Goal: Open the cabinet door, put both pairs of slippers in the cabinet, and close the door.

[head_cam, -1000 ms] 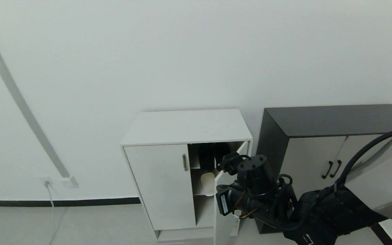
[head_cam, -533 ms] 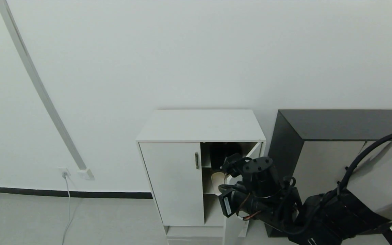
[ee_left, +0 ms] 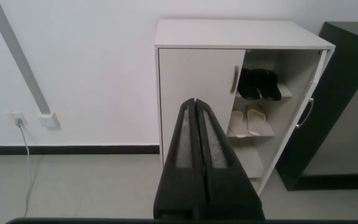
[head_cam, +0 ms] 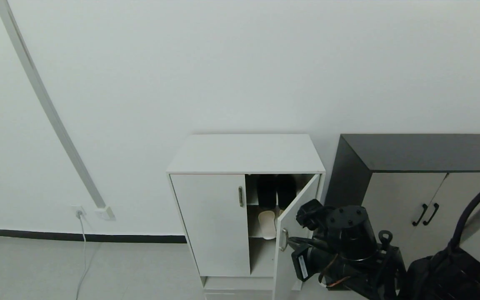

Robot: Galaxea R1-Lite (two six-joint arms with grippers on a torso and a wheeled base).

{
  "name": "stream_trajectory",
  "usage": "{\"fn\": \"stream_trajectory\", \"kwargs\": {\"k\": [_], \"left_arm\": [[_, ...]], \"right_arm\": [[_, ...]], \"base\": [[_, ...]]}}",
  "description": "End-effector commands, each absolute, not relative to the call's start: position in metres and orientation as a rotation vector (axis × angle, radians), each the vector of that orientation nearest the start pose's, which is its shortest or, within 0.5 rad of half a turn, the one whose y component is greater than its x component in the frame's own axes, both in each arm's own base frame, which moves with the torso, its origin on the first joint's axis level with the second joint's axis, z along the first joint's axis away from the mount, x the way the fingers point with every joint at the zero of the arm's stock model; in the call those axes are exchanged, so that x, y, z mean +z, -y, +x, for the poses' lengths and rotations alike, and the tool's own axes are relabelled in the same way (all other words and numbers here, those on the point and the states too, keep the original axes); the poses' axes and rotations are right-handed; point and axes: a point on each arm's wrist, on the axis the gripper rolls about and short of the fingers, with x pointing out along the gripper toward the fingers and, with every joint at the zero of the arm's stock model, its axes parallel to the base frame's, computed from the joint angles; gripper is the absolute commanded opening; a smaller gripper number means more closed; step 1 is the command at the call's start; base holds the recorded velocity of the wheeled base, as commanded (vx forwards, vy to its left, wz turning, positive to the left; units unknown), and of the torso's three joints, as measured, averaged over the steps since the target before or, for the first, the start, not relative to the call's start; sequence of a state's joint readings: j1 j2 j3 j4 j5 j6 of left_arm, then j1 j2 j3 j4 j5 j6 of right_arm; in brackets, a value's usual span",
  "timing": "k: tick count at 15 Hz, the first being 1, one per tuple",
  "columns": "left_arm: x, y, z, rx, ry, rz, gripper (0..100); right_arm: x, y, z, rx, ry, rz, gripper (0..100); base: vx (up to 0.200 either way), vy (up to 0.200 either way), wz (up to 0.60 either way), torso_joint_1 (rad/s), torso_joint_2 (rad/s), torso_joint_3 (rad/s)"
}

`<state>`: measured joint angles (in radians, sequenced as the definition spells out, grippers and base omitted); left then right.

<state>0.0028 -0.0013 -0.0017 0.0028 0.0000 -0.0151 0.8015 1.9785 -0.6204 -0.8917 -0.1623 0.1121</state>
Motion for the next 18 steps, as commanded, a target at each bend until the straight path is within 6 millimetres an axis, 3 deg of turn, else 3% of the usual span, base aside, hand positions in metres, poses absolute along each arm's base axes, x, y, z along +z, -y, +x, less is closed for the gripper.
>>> {"fn": "stream_trajectory", "kwargs": {"k": [1, 4, 11, 17, 18], "left_arm": [[0.076, 0.0, -0.023, 0.003, -0.002, -0.015, 0], [0.076, 0.0, -0.023, 0.003, 0.0, -0.017, 0], [0.076, 0.0, -0.023, 0.002, 0.0, -0.017, 0], [0.076, 0.0, -0.023, 0.003, 0.0, -0.017, 0], [0.076, 0.0, -0.023, 0.003, -0.002, -0.017, 0]], "right_arm": [[0.07, -0.22, 0.218, 0.6, -0.475, -0.123, 0], [0.063, -0.216, 0.214, 0.602, -0.489, -0.127, 0], [0.025, -0.221, 0.227, 0.598, -0.592, -0.162, 0], [-0.001, -0.231, 0.259, 0.558, -0.605, -0.152, 0], [-0.005, -0.236, 0.272, 0.547, -0.589, -0.142, 0]], "base": [[0.2, 0.0, 0.0, 0.007, 0.0, 0.007], [0.2, 0.0, 0.0, -0.009, 0.0, -0.002], [0.0, 0.0, 0.0, 0.0, 0.0, 0.0], [0.0, 0.0, 0.0, 0.0, 0.0, 0.0], [0.0, 0.0, 0.0, 0.0, 0.0, 0.0]]}}
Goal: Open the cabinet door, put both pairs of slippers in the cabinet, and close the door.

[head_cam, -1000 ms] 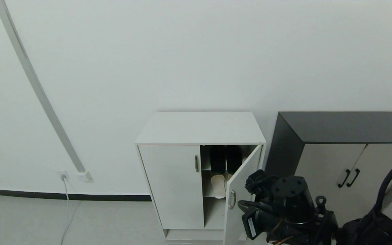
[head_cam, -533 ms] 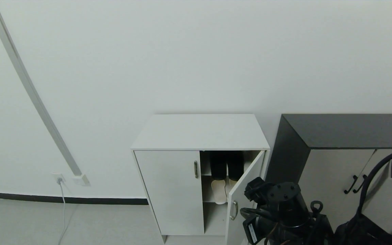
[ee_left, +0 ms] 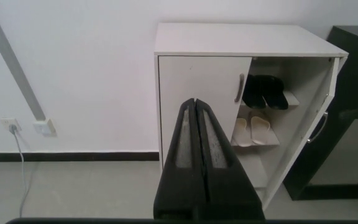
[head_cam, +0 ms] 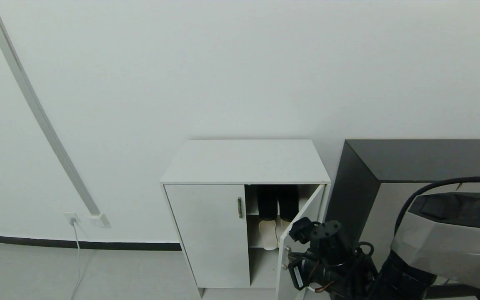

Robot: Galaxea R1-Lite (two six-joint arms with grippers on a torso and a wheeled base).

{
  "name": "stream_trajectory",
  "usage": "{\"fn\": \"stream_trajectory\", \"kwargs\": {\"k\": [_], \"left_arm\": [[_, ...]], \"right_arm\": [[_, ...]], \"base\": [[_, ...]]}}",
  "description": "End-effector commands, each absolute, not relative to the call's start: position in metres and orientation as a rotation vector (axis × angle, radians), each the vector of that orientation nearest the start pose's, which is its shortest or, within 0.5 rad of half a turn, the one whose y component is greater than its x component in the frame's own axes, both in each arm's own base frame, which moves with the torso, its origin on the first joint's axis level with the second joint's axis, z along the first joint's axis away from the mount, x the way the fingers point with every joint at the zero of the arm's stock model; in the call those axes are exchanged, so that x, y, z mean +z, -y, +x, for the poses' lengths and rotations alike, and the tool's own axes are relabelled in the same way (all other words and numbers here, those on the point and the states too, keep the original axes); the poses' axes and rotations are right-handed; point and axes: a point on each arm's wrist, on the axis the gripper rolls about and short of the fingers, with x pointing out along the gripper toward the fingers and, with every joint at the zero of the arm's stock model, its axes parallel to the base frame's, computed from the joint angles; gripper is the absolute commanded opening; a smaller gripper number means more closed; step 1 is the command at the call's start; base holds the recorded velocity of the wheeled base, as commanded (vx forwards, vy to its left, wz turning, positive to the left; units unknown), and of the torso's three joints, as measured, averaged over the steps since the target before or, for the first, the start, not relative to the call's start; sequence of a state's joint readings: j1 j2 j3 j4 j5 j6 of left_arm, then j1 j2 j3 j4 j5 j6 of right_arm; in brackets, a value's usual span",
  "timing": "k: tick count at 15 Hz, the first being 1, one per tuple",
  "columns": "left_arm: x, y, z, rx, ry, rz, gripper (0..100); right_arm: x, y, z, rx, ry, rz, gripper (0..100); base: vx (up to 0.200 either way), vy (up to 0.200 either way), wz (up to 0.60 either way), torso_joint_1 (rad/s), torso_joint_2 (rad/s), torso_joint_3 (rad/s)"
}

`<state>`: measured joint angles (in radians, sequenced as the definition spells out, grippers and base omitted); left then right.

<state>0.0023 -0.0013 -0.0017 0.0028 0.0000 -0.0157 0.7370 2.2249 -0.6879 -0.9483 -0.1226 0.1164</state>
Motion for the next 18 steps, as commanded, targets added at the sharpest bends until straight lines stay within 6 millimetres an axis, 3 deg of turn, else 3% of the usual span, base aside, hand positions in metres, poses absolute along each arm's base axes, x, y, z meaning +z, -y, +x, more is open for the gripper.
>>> {"fn": "stream_trajectory", "kwargs": {"k": [1, 6, 11, 12, 16, 18], "left_arm": [[0.076, 0.0, -0.023, 0.003, -0.002, -0.015, 0], [0.076, 0.0, -0.023, 0.003, -0.002, -0.015, 0], [0.076, 0.0, -0.023, 0.003, 0.0, -0.015, 0], [0.076, 0.0, -0.023, 0.003, 0.0, -0.015, 0], [0.076, 0.0, -0.023, 0.003, -0.002, -0.014, 0], [0.076, 0.0, -0.023, 0.003, -0.002, -0.014, 0]], "right_arm": [[-0.008, -0.242, 0.28, 0.544, -0.576, -0.137, 0], [-0.008, -0.263, 0.318, 0.521, -0.472, -0.081, 0], [-0.001, -0.259, 0.325, 0.507, -0.435, -0.054, 0], [0.006, -0.254, 0.316, 0.512, -0.416, -0.043, 0], [0.029, -0.223, 0.243, 0.573, -0.504, -0.1, 0], [0.029, -0.216, 0.23, 0.58, -0.529, -0.11, 0]], "base": [[0.0, 0.0, 0.0, 0.0, 0.0, 0.0], [0.0, 0.0, 0.0, 0.0, 0.0, 0.0], [0.0, 0.0, 0.0, 0.0, 0.0, 0.0], [0.0, 0.0, 0.0, 0.0, 0.0, 0.0], [0.1, 0.0, 0.0, 0.001, 0.0, 0.0], [0.2, 0.0, 0.0, -0.01, 0.0, 0.007]]}}
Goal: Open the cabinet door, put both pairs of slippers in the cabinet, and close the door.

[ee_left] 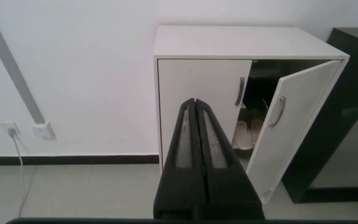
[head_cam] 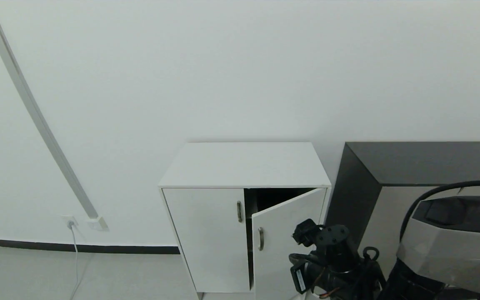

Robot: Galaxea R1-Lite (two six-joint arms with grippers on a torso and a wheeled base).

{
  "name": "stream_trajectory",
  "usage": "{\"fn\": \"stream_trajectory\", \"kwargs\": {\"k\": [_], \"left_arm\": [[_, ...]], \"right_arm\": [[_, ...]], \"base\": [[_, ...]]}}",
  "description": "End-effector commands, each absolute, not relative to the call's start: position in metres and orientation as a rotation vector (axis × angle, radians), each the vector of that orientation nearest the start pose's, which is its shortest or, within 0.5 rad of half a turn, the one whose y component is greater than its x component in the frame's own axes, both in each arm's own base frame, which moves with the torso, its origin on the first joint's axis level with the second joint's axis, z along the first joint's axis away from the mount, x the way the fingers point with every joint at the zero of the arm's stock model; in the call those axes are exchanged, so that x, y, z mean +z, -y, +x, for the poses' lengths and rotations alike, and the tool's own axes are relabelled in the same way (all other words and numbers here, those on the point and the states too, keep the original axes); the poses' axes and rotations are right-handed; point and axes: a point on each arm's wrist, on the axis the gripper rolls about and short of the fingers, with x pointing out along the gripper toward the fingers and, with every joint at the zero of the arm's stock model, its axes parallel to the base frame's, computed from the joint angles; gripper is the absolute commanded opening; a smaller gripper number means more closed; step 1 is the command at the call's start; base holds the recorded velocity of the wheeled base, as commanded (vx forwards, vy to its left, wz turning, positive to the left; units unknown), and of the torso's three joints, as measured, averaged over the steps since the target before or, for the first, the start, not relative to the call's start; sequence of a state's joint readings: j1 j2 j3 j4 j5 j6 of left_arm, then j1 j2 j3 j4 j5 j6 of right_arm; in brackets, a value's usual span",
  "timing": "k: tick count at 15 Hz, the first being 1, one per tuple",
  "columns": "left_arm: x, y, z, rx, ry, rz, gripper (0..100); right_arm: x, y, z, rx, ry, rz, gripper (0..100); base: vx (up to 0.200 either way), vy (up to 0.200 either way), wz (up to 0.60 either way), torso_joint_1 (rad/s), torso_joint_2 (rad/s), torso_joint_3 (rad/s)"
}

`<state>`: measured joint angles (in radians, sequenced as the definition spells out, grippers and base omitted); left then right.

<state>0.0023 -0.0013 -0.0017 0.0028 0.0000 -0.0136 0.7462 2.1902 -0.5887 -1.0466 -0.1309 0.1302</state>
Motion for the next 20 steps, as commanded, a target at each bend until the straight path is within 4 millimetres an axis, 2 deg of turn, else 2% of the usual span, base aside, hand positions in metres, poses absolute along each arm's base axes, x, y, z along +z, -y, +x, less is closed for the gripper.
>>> {"fn": "stream_trajectory", "kwargs": {"k": [1, 5, 8, 12, 15, 17, 20], "left_arm": [[0.076, 0.0, -0.023, 0.003, -0.002, -0.014, 0], [0.076, 0.0, -0.023, 0.003, 0.0, -0.015, 0], [0.076, 0.0, -0.023, 0.003, 0.0, -0.015, 0], [0.076, 0.0, -0.023, 0.003, 0.0, -0.017, 0], [0.076, 0.0, -0.023, 0.003, 0.0, -0.017, 0], [0.076, 0.0, -0.023, 0.003, 0.0, -0.017, 0], [0.076, 0.0, -0.023, 0.003, 0.0, -0.018, 0]], "right_arm": [[0.029, -0.215, 0.229, 0.581, -0.532, -0.112, 0], [0.017, -0.223, 0.234, 0.588, -0.54, -0.118, 0], [0.001, -0.236, 0.256, 0.568, -0.518, -0.103, 0], [-0.004, -0.247, 0.284, 0.543, -0.469, -0.073, 0], [-0.01, -0.249, 0.3, 0.522, -0.448, -0.061, 0], [-0.013, -0.25, 0.319, 0.497, -0.415, -0.044, 0], [-0.016, -0.249, 0.33, 0.481, -0.402, -0.036, 0]], "base": [[0.2, 0.0, 0.0, 0.007, 0.0, -0.002], [0.2, 0.0, 0.0, 0.007, 0.0, 0.004], [0.0, 0.0, 0.0, 0.0, 0.0, 0.0], [0.0, 0.0, 0.0, 0.0, 0.0, 0.0], [0.0, 0.0, 0.0, 0.0, 0.0, 0.0], [0.0, 0.0, 0.0, 0.0, 0.0, 0.0], [0.0, 0.0, 0.0, 0.0, 0.0, 0.0]]}}
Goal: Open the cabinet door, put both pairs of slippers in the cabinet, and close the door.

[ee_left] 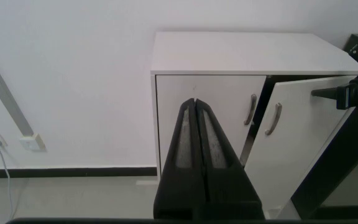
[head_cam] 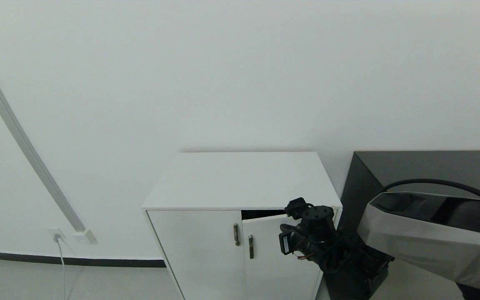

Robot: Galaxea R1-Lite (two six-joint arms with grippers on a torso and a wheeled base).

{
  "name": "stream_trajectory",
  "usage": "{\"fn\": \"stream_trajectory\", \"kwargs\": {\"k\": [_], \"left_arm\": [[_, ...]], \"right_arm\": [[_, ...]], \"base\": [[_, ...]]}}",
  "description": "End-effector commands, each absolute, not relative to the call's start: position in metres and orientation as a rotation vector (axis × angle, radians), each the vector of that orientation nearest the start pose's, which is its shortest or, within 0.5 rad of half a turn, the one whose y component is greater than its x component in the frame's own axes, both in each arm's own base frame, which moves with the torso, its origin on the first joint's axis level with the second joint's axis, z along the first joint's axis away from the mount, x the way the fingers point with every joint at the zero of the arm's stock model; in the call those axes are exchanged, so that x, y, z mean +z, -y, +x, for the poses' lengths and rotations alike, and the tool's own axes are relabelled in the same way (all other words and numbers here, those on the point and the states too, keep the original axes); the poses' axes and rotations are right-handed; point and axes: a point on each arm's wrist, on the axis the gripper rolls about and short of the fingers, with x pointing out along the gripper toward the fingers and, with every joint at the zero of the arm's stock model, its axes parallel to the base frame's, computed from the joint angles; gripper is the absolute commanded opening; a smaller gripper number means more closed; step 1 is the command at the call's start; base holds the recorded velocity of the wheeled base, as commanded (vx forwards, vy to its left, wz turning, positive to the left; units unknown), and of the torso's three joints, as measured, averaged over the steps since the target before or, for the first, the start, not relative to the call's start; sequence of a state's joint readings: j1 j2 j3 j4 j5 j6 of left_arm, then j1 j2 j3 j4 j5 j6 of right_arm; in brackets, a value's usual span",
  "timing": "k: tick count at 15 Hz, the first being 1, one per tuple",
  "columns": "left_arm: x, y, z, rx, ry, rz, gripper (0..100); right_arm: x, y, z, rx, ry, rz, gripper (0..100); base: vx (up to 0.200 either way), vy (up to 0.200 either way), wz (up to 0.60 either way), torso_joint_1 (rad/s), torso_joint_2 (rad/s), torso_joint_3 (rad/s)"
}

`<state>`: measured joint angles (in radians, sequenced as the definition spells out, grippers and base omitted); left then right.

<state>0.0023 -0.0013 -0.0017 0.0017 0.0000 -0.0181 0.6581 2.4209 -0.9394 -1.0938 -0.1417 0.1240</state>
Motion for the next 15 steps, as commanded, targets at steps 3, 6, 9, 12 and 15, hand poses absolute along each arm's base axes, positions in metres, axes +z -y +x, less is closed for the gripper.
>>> {"fn": "stream_trajectory", "kwargs": {"k": [3, 6, 9, 12, 15], "left_arm": [[0.076, 0.0, -0.023, 0.003, 0.0, -0.018, 0], [0.076, 0.0, -0.023, 0.003, 0.0, -0.018, 0], [0.076, 0.0, -0.023, 0.003, 0.0, -0.018, 0], [0.076, 0.0, -0.023, 0.003, 0.0, -0.017, 0], [0.076, 0.0, -0.023, 0.003, 0.0, -0.018, 0]], "right_arm": [[-0.017, -0.25, 0.335, 0.477, -0.394, -0.031, 0], [-0.015, -0.25, 0.339, 0.472, -0.383, -0.027, 0], [-0.014, -0.249, 0.341, 0.469, -0.378, -0.024, 0], [-0.014, -0.25, 0.346, 0.465, -0.366, -0.018, 0], [-0.016, -0.249, 0.348, 0.46, -0.367, -0.018, 0]], "base": [[0.0, 0.0, 0.0, 0.0, 0.0, 0.0], [0.0, 0.0, 0.0, 0.0, 0.0, 0.0], [0.0, 0.0, 0.0, 0.0, 0.0, 0.0], [0.0, 0.0, 0.0, 0.0, 0.0, 0.0], [0.0, 0.0, 0.0, 0.0, 0.0, 0.0]]}}
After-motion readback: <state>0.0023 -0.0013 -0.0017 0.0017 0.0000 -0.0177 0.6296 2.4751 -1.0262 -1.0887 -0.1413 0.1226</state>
